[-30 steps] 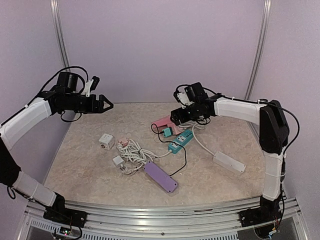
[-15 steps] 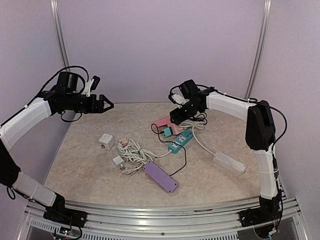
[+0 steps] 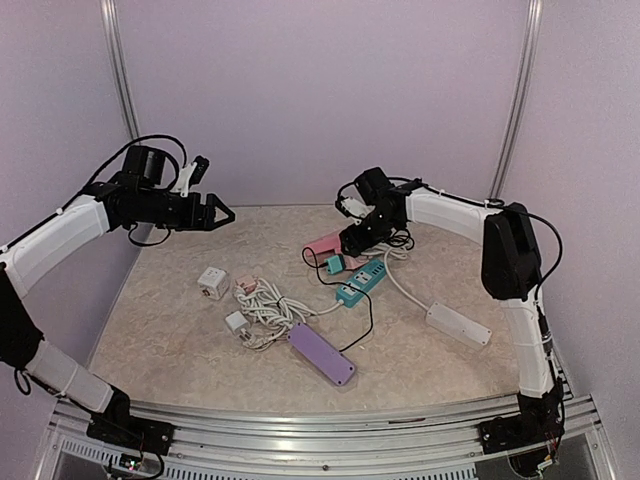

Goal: Pull the plug off the socket
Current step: Pick up the socket from the center of the board.

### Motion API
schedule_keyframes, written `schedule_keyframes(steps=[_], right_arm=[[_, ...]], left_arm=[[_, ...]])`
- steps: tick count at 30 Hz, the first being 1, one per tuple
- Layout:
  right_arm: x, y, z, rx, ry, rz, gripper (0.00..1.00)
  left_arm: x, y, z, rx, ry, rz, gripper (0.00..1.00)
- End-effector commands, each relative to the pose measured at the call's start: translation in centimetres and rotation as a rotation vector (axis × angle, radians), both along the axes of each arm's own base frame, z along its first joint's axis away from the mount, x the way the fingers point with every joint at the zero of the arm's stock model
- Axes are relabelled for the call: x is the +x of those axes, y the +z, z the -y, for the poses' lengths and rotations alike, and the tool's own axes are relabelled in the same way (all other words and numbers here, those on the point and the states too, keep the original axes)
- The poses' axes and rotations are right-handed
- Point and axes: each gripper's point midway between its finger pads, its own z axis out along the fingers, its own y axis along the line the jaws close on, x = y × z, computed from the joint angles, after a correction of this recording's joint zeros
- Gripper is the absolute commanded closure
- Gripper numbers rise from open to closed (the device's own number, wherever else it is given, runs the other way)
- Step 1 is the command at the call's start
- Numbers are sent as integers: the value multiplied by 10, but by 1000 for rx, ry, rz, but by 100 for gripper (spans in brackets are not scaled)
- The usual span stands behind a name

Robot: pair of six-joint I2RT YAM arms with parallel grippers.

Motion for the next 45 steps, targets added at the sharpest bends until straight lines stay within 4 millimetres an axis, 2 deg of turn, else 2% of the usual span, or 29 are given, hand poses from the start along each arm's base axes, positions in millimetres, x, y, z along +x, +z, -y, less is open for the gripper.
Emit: schedule_keyframes(steps=[1,5,7,12,15,18,20,25,30,34,39,42,45], right_arm=[[-3,-33,6,-35,-36,-79,28],[-7,-42,5,-39,-34,-98,31],[-8,-44,3,-27,-29,-102,37],[-10,-44,-6,30,-27,-121,62],[-11,-35,-14,92,-34,-116,69],[-13,-18,-17,151,-51,-97,78],[-14,4,-21,194,-58,-59,83],[-26,84,-31,310,-55,105,90],[-51,137,-38,398,-71,240,97],[-76,160,-45,411,-106,326,98],[-109,173,-57,418,-159,408,99],[-125,182,-66,439,-175,444,99],[-131,191,-68,437,-189,470,99]], left_arm=[[-2,-8,3,19,-8,-17,12],[-1,-8,3,21,-6,-15,12],[-2,-8,3,21,-10,-15,12],[-2,-10,4,25,-11,-22,13],[-2,-11,4,29,-11,-21,13],[-2,-11,5,32,-11,-19,13],[-2,-11,5,31,-11,-19,13],[-5,-10,12,23,-33,-12,13],[-16,-2,29,-26,-107,17,12],[-37,6,56,-82,-225,49,10],[-65,5,91,-140,-357,40,9],[-64,-4,96,-143,-341,-5,9],[-59,-13,96,-142,-314,-30,10]])
